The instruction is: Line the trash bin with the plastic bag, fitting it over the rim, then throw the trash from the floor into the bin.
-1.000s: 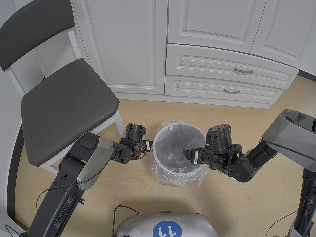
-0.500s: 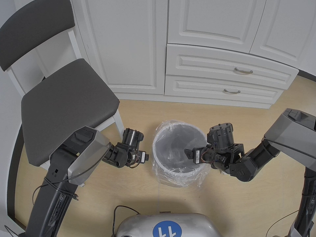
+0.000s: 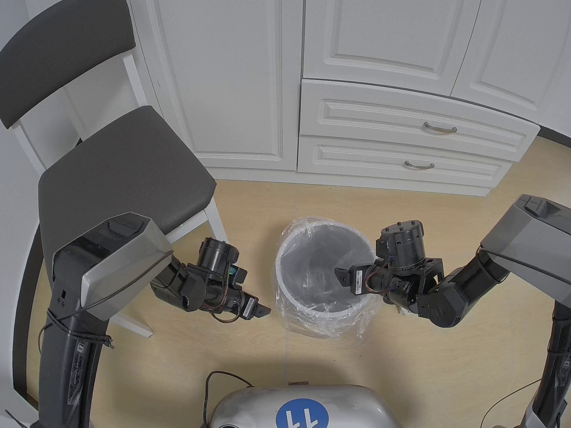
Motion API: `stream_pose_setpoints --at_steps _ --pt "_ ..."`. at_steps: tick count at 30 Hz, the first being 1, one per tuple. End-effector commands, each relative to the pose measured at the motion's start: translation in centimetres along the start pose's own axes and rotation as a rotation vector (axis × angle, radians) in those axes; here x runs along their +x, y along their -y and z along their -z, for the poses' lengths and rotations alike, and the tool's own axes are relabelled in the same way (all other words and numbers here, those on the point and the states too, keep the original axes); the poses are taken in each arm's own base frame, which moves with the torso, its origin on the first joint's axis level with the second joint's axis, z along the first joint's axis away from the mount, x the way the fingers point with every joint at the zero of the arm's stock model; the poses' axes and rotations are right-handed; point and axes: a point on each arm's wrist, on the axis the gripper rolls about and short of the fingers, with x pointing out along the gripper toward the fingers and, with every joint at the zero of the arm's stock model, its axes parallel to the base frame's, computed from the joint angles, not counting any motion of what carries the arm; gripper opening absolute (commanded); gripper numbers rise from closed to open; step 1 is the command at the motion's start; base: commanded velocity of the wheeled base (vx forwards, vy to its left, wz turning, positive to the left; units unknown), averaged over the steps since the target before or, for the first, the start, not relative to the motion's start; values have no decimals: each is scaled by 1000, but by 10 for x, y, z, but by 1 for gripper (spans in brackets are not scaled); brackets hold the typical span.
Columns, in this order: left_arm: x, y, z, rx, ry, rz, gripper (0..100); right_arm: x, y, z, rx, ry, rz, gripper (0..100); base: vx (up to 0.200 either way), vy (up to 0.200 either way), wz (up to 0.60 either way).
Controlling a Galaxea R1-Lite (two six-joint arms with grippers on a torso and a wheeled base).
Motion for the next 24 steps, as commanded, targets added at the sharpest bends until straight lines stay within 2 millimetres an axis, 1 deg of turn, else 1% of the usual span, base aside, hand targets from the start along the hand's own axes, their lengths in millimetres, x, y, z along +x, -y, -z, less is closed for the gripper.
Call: stream_pose_setpoints --at_steps 1,3,4,7,8,9,11,14,20,24 --pt "-23 -13 13 109 98 112 100 0 0 1 -2 -2 0 100 0 0 0" --pt "-23 -13 13 109 98 112 100 0 0 1 -2 -2 0 100 0 0 0" --pt "-17 -12 14 140 164 126 100 1 -1 2 -2 -4 -1 100 0 0 0" --pt "-5 -9 17 154 210 125 100 1 -1 2 -2 -5 -1 100 0 0 0" --pt "-5 -9 17 154 210 125 100 1 -1 2 -2 -5 -1 100 0 0 0" --pt "1 -5 19 170 244 129 100 1 -1 2 -4 -5 -1 100 0 0 0" --pt "10 -3 24 183 266 132 100 1 -1 3 -4 -7 0 100 0 0 0" --pt "16 -1 27 195 285 133 100 1 -1 2 -4 -5 -1 100 0 0 0" --pt "17 2 29 218 297 212 100 2 -1 3 -4 -7 -2 100 0 0 0" --pt "18 4 28 243 305 223 100 3 -1 2 -4 -6 -2 100 0 0 0"
